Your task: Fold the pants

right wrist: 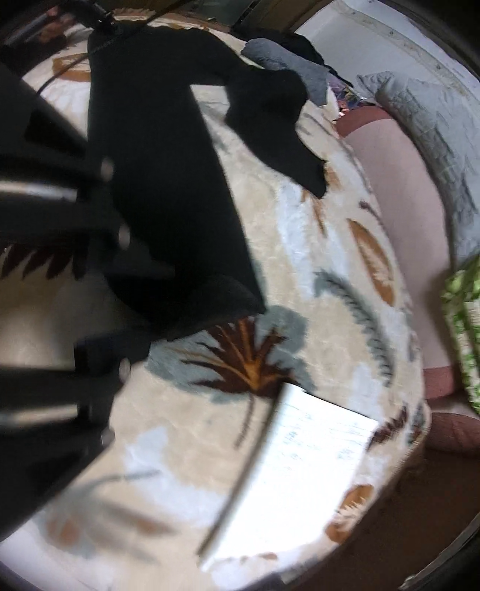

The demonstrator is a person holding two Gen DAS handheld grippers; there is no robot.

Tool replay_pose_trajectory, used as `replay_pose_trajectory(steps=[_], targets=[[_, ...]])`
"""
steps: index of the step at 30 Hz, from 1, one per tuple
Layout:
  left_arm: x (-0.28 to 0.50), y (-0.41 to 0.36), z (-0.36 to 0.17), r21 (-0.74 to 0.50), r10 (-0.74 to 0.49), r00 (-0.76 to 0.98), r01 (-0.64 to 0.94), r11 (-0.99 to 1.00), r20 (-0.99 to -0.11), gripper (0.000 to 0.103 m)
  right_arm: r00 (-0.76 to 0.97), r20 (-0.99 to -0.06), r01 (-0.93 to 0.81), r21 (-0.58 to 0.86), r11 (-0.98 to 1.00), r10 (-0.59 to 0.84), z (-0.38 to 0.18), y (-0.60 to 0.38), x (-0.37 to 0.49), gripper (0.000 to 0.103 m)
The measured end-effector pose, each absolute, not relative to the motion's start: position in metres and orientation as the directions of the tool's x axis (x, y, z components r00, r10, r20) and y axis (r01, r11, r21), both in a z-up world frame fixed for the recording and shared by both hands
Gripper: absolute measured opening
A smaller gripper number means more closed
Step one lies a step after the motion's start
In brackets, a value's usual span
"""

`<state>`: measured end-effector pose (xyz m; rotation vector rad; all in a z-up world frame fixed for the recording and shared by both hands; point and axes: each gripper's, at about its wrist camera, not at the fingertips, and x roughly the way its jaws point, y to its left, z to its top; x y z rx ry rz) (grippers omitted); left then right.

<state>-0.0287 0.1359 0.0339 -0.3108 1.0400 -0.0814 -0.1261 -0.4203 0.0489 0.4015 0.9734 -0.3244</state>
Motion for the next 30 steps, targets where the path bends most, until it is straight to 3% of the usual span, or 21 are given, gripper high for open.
replay_pose_trajectory(steps=[3, 6, 8, 10, 14, 18, 23, 26, 30], targets=[[-0.036, 0.148, 0.046, -0.289, -0.206, 0.525, -0.08, 0.954, -0.826, 0.052, 0.586, -0.808, 0.385, 0.211, 0.899, -0.062, 0.071, -0.414, -0.127, 0.045], [-0.04, 0.162, 0.067, -0.282, -0.186, 0.576, -0.081, 0.956, -0.796, 0.063, 0.654, -0.756, 0.281, 0.27, 0.921, 0.022, 0.09, -0.401, -0.112, 0.062], [-0.035, 0.165, 0.082, -0.283, -0.191, 0.618, -0.053, 0.958, -0.762, 0.079, 0.68, -0.727, 0.183, 0.295, 0.938, 0.096, 0.1, -0.386, -0.092, 0.065], [-0.022, 0.164, 0.094, -0.303, -0.225, 0.643, -0.011, 0.953, -0.732, 0.085, 0.691, -0.707, 0.085, 0.286, 0.954, 0.151, 0.111, -0.367, -0.066, 0.066], [0.025, 0.142, 0.097, -0.329, -0.338, 0.587, 0.126, 0.936, -0.736, 0.085, 0.691, -0.695, -0.059, 0.22, 0.974, 0.199, 0.118, -0.333, -0.014, 0.071], [0.08, 0.107, 0.087, -0.226, -0.332, 0.518, 0.257, 0.94, -0.788, 0.085, 0.667, -0.709, -0.177, 0.147, 0.973, 0.228, 0.118, -0.304, 0.034, 0.073], [0.132, 0.081, 0.088, -0.189, -0.382, 0.49, 0.399, 0.897, -0.784, 0.085, 0.647, -0.734, -0.317, -0.013, 0.948, 0.206, 0.111, -0.272, 0.085, 0.081], [0.162, 0.071, 0.077, -0.172, -0.388, 0.432, 0.458, 0.872, -0.814, 0.085, 0.604, -0.768, -0.377, -0.04, 0.925, 0.213, 0.098, -0.259, 0.109, 0.081], [0.191, 0.063, 0.054, -0.108, -0.309, 0.38, 0.466, 0.878, -0.872, 0.085, 0.541, -0.815, -0.432, -0.057, 0.9, 0.208, 0.078, -0.245, 0.126, 0.078]])
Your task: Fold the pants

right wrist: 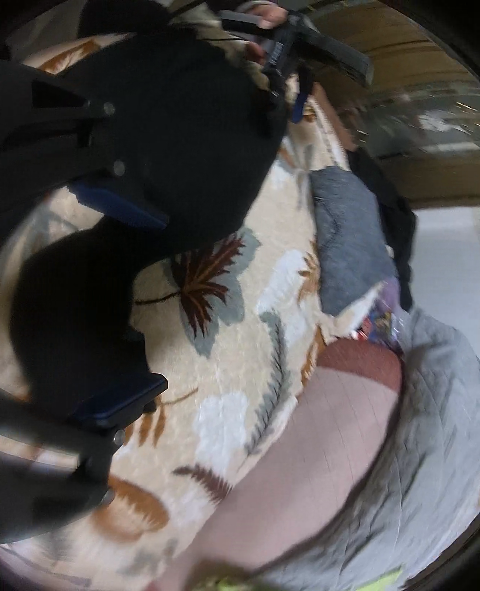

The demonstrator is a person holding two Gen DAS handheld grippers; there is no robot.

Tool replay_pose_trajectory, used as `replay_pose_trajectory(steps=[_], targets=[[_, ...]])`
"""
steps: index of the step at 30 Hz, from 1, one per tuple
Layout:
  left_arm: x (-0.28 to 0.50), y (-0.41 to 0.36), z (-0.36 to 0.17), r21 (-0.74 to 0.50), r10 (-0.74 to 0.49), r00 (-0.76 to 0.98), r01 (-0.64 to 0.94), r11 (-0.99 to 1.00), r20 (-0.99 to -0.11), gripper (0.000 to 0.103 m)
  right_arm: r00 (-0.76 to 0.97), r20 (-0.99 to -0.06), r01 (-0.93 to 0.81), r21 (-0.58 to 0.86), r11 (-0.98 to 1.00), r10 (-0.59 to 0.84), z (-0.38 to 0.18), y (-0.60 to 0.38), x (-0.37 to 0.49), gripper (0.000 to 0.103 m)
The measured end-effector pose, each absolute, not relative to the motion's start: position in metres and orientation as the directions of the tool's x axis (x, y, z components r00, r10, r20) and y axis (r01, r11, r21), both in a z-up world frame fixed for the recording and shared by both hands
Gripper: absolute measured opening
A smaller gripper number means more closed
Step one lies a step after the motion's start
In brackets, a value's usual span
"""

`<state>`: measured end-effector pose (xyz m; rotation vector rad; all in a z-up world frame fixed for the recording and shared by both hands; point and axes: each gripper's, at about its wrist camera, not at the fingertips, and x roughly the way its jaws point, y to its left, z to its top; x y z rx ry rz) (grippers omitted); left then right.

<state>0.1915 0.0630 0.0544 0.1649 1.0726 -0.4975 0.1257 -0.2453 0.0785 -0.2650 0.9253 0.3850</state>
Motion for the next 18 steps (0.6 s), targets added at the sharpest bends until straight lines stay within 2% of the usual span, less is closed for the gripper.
replay_pose_trajectory(steps=[1, 2, 3, 4, 5, 7, 9, 11, 14, 18], targets=[[0.194, 0.062, 0.049, -0.099, -0.296, 0.363, 0.473, 0.876, -0.884, 0.085, 0.528, -0.824, -0.439, -0.06, 0.896, 0.203, 0.074, -0.243, 0.128, 0.076], [0.197, 0.059, 0.044, -0.09, -0.287, 0.344, 0.488, 0.868, -0.894, 0.085, 0.522, -0.832, -0.441, -0.072, 0.894, 0.19, 0.07, -0.241, 0.129, 0.063], [0.197, 0.056, 0.038, -0.067, -0.267, 0.334, 0.506, 0.86, -0.904, 0.085, 0.519, -0.835, -0.444, -0.08, 0.892, 0.183, 0.068, -0.24, 0.129, 0.034], [0.197, 0.053, 0.034, -0.041, -0.248, 0.333, 0.522, 0.852, -0.91, 0.085, 0.516, -0.838, -0.446, -0.084, 0.891, 0.179, 0.066, -0.239, 0.129, 0.023], [0.196, 0.049, 0.03, -0.013, -0.23, 0.335, 0.54, 0.841, -0.914, 0.085, 0.517, -0.837, -0.447, -0.084, 0.891, 0.181, 0.064, -0.239, 0.127, 0.017], [0.194, 0.043, 0.026, 0.024, -0.213, 0.355, 0.56, 0.828, -0.91, 0.081, 0.539, -0.825, -0.448, -0.108, 0.887, 0.172, 0.065, -0.236, 0.121, 0.014], [0.189, 0.04, 0.029, 0.02, -0.228, 0.36, 0.57, 0.822, -0.905, 0.06, 0.578, -0.802, -0.443, -0.152, 0.884, 0.152, 0.072, -0.232, 0.111, 0.013], [0.182, 0.038, 0.038, 0.048, -0.218, 0.391, 0.568, 0.822, -0.894, 0.014, 0.615, -0.775, -0.433, -0.175, 0.884, 0.148, 0.086, -0.23, 0.098, 0.013], [0.166, 0.047, 0.063, 0.047, -0.227, 0.42, 0.549, 0.834, -0.879, 0.005, 0.67, -0.726, -0.423, -0.202, 0.884, 0.154, 0.114, -0.23, 0.068, 0.012], [0.109, 0.06, 0.104, 0.001, -0.298, 0.462, 0.543, 0.84, -0.835, 0.005, 0.725, -0.665, -0.424, -0.225, 0.877, 0.18, 0.145, -0.234, 0.005, 0.012]])
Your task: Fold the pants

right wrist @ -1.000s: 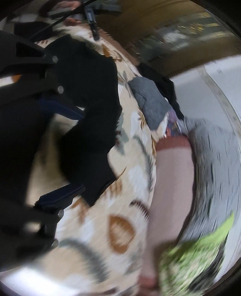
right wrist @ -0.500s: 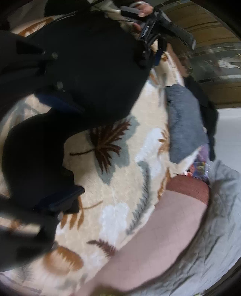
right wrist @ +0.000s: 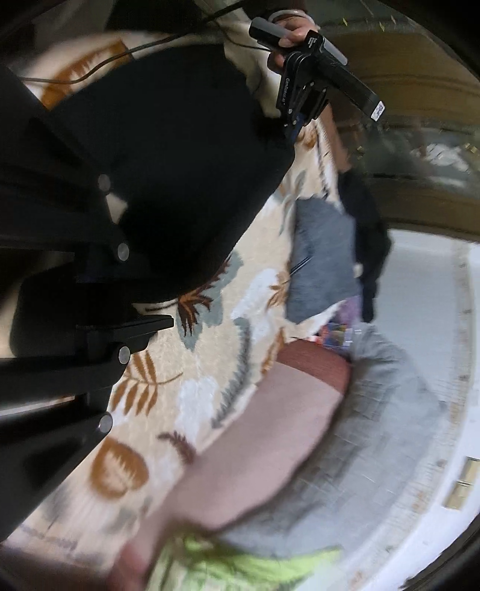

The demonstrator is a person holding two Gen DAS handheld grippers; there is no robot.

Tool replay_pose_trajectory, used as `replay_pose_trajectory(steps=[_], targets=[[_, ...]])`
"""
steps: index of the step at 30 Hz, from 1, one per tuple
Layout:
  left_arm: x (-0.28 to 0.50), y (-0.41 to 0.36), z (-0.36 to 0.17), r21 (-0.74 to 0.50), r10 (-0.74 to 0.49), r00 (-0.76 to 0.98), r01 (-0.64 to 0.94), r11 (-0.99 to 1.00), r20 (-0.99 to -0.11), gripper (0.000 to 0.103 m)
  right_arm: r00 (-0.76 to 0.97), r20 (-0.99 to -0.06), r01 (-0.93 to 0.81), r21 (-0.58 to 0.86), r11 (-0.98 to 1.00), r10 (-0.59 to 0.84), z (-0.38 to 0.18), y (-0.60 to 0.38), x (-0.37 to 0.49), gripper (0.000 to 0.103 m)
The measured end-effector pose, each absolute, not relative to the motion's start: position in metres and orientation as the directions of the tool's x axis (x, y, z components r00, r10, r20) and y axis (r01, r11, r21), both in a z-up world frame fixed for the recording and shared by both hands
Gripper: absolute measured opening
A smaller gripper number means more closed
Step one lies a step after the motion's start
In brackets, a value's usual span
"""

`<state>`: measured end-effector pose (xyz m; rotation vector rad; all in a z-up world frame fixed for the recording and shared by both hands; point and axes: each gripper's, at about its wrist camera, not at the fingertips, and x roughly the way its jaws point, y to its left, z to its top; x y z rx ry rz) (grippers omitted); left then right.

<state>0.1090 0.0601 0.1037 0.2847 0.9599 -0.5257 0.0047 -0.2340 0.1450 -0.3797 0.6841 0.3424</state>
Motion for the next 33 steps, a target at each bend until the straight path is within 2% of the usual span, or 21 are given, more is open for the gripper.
replay_pose_trajectory(steps=[2, 5, 8, 11, 14, 16, 17, 21, 24, 26, 29, 33], targets=[[0.069, 0.069, 0.114, -0.044, -0.339, 0.452, 0.548, 0.836, -0.825, 0.005, 0.731, -0.654, -0.43, -0.218, 0.876, 0.196, 0.149, -0.237, -0.036, 0.012], [0.021, 0.077, 0.111, -0.087, -0.361, 0.417, 0.547, 0.832, -0.834, 0.005, 0.692, -0.686, -0.45, -0.165, 0.878, 0.226, 0.13, -0.237, -0.085, 0.012], [-0.02, 0.086, 0.084, -0.138, -0.363, 0.355, 0.524, 0.841, -0.862, 0.005, 0.632, -0.751, -0.452, -0.156, 0.878, 0.192, 0.087, -0.234, -0.111, 0.012], [-0.032, 0.092, 0.06, -0.158, -0.34, 0.321, 0.477, 0.864, -0.884, 0.005, 0.609, -0.772, -0.421, -0.12, 0.899, 0.182, 0.06, -0.236, -0.116, 0.013], [-0.037, 0.099, 0.05, -0.206, -0.355, 0.314, 0.423, 0.883, -0.881, 0.005, 0.575, -0.794, -0.379, -0.044, 0.924, 0.198, 0.052, -0.24, -0.116, 0.021], [-0.044, 0.099, 0.055, -0.2, -0.353, 0.334, 0.415, 0.888, -0.874, 0.005, 0.558, -0.807, -0.365, -0.026, 0.931, 0.196, 0.053, -0.242, -0.121, 0.038], [-0.047, 0.1, 0.057, -0.198, -0.351, 0.34, 0.412, 0.89, -0.873, 0.007, 0.557, -0.807, -0.354, -0.015, 0.935, 0.198, 0.056, -0.246, -0.126, 0.051], [-0.055, 0.106, 0.068, -0.219, -0.359, 0.342, 0.386, 0.896, -0.868, 0.01, 0.611, -0.744, -0.283, 0.115, 0.952, 0.272, 0.082, -0.279, -0.142, 0.053], [-0.06, 0.106, 0.082, -0.187, -0.347, 0.399, 0.388, 0.903, -0.848, 0.023, 0.628, -0.718, -0.211, 0.212, 0.954, 0.299, 0.09, -0.298, -0.129, 0.059], [-0.058, 0.101, 0.089, -0.183, -0.355, 0.427, 0.392, 0.901, -0.832, 0.039, 0.608, -0.746, -0.183, 0.203, 0.962, 0.273, 0.093, -0.296, -0.114, 0.059], [-0.056, 0.091, 0.099, -0.175, -0.368, 0.44, 0.42, 0.891, -0.819, 0.039, 0.551, -0.737, -0.268, 0.287, 0.919, 0.391, 0.108, -0.291, -0.112, 0.059], [-0.052, 0.078, 0.1, -0.178, -0.391, 0.433, 0.455, 0.873, -0.812, 0.042, 0.55, -0.74, -0.329, 0.233, 0.915, 0.386, 0.131, -0.292, -0.13, 0.067]])
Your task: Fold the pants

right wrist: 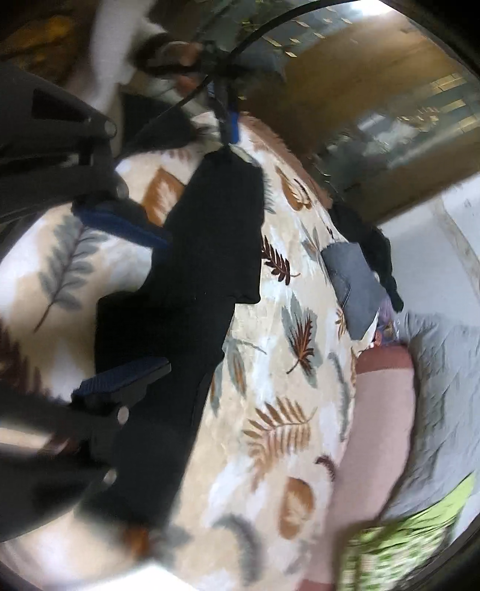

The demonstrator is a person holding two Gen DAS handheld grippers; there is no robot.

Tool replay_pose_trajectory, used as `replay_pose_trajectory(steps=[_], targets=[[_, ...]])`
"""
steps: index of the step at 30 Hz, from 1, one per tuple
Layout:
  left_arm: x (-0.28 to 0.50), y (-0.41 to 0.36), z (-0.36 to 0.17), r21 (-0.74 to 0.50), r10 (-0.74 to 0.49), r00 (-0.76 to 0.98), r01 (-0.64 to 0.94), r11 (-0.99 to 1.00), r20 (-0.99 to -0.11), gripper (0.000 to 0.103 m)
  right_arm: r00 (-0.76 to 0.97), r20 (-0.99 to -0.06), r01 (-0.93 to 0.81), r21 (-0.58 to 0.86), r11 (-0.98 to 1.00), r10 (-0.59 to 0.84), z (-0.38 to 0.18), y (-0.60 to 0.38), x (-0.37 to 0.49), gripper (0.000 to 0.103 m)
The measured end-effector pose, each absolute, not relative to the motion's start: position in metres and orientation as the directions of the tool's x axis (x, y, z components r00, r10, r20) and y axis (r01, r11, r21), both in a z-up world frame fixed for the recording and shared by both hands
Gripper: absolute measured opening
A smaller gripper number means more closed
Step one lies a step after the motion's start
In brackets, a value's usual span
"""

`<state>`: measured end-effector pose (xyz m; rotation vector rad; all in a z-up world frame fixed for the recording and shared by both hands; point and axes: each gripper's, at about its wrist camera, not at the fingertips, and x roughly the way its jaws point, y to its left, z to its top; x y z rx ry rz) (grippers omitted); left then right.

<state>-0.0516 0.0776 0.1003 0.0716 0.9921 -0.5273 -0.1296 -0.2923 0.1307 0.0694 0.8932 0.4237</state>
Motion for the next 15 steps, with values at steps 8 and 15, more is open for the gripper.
replay_pose_trajectory(steps=[8, 15], targets=[[-0.036, 0.025, 0.071, -0.176, -0.394, 0.365, 0.505, 0.845, -0.844, 0.044, 0.561, -0.798, -0.177, 0.143, 0.974, 0.22, 0.117, -0.287, -0.078, 0.081], [-0.036, -0.003, 0.061, -0.166, -0.391, 0.346, 0.531, 0.831, -0.853, 0.044, 0.395, -0.915, -0.141, 0.028, 0.99, 0.082, 0.028, -0.254, -0.017, 0.015]])
